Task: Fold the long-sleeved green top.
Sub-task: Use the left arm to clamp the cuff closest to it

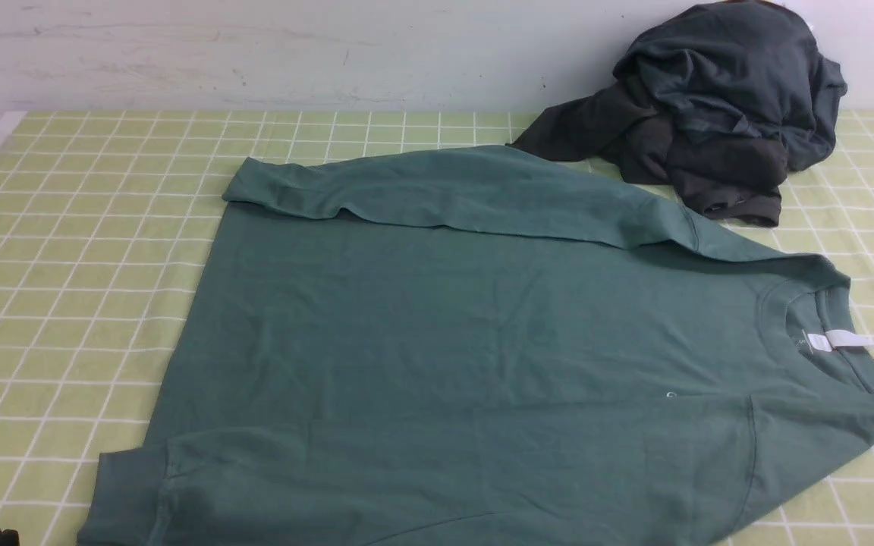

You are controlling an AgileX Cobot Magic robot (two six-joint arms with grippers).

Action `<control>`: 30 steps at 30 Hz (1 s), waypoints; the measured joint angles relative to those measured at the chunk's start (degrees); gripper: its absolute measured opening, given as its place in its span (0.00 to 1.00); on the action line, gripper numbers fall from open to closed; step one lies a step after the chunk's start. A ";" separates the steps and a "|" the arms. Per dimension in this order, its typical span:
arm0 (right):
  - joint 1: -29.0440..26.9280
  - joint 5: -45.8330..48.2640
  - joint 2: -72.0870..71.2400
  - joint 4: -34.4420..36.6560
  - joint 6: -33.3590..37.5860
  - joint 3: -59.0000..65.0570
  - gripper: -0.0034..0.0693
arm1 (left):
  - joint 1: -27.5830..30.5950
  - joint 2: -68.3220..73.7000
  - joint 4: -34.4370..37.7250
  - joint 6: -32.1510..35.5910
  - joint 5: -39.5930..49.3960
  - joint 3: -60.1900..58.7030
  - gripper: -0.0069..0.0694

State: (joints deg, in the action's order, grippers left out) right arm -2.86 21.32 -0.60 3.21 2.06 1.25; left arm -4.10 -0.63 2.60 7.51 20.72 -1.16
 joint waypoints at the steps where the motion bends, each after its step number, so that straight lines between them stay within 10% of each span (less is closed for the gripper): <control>1: 0.00 0.00 0.00 0.00 0.00 0.00 0.04 | 0.00 0.00 0.00 0.00 0.00 0.00 0.09; 30: 0.00 -0.07 0.00 0.00 -0.65 0.00 0.04 | 0.00 0.00 -0.61 0.00 -0.50 0.00 0.09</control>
State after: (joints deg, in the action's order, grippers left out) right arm -2.86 21.26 -0.60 3.21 1.41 1.25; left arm -4.10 -0.63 1.99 7.51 20.22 -1.16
